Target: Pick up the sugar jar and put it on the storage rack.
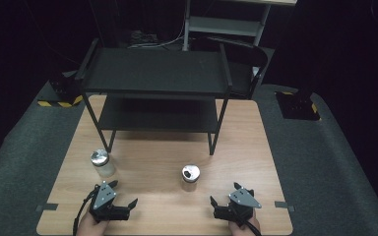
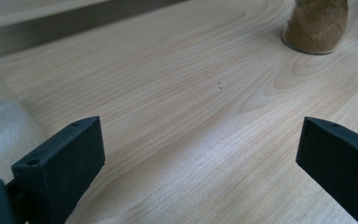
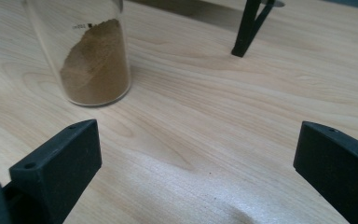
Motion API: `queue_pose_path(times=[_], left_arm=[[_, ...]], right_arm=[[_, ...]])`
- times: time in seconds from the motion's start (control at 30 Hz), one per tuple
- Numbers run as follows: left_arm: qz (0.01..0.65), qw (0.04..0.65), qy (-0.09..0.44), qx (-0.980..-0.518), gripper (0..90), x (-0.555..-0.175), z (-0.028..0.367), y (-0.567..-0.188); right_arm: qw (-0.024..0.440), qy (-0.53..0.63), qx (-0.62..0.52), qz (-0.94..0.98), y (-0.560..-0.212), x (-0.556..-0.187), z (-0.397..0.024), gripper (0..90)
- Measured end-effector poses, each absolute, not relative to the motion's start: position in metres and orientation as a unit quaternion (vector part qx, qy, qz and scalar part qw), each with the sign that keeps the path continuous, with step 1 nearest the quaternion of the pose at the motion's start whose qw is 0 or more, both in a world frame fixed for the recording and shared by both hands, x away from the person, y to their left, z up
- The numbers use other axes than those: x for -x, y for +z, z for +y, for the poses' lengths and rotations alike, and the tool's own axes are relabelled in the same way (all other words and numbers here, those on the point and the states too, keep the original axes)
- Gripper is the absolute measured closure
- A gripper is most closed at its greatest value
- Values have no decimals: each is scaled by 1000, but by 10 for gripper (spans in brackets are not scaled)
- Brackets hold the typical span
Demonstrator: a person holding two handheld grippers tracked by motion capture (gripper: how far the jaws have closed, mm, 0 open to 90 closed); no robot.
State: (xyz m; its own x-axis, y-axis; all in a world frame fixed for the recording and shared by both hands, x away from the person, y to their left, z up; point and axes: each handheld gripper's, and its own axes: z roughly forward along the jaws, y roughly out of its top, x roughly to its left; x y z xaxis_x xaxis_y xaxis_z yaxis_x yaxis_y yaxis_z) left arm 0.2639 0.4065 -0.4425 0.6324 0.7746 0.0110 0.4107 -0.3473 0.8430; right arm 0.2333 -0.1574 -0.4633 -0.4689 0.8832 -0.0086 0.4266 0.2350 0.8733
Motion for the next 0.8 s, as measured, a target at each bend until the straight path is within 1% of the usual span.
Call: queue_pose_path(times=[0.17,0.27,0.4,0.57,0.8], left_arm=[[369,434,211,-794,12,-261,408,-443],[365,429,216,-797,12,-258,406,-442],[370,440,214,-790,12,-252,409,-444],[380,436,212,-788,12,-253,408,-443],[381,433,208,-790,12,-254,409,-442]], right_arm=[[246,438,-431,749,-463,-239,-164,4],[247,441,-419,754,-463,-238,-165,3],[247,445,-431,745,-464,-237,-165,3],[250,423,-441,751,-460,-240,-159,6],[243,432,-433,753,-461,-241,-163,5]])
